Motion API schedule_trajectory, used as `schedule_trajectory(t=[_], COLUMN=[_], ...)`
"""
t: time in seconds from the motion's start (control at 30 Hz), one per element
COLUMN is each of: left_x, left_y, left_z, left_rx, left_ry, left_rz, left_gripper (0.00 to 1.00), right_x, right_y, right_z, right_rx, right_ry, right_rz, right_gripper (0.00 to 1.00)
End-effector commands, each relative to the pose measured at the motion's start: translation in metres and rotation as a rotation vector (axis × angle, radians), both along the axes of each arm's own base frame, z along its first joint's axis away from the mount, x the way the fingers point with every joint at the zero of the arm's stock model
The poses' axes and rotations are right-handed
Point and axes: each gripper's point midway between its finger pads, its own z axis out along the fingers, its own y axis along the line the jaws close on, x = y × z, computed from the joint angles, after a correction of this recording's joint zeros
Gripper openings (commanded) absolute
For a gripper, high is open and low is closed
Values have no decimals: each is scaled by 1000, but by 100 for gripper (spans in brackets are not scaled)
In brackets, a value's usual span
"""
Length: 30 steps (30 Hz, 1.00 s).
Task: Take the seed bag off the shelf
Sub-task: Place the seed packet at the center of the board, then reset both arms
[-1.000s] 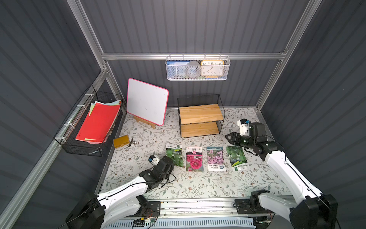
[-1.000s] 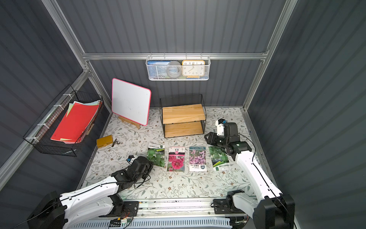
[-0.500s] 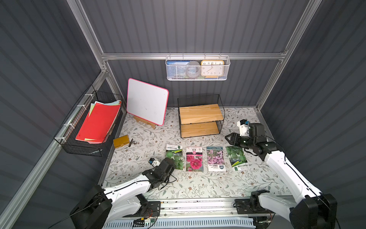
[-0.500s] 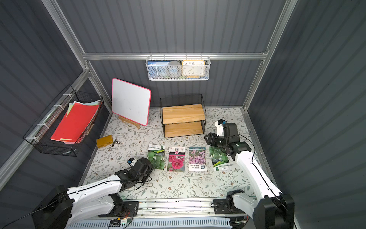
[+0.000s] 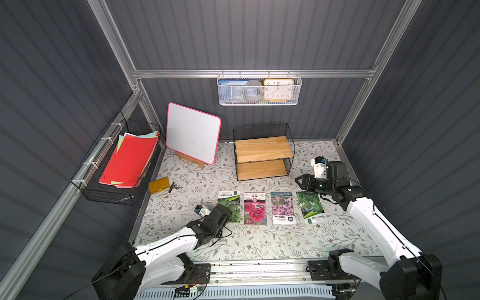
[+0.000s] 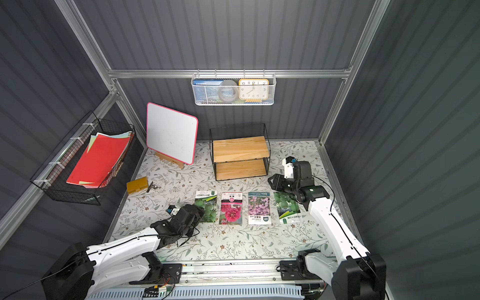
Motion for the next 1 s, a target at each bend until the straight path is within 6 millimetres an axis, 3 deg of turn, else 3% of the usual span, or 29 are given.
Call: schedule_trajectory(t=[0.0,0.17,0.3,0.43,0.73,0.87,0.97], left_x=[-21,-18,-27,-25,-12,7,33], left_y=[17,20,20,20,34,39,53], left_z=[-22,-22,-31,-17,85,124,179], left_rx=[72,138,153,159,295,335,494], left_ry=[104,126,202,184,63,-65,-265], left_rz=[13,15,36,64,140,176,200], left_gripper=[100,100,100,100,100,100,100], right_x=[-1,-1,-1,-1,0,2,3], right_y=[1,2,3,3,5,5,5], right_z=[-2,-2,-1,0,-1,-2,-3], right_rx=[14,19,23,25,35,35,33], right_ry=[2,3,2,-3,-5,-5,-1], right_rz=[5,10,13,15,19,16,16], right_gripper=[52,52,53,54,54,54,54])
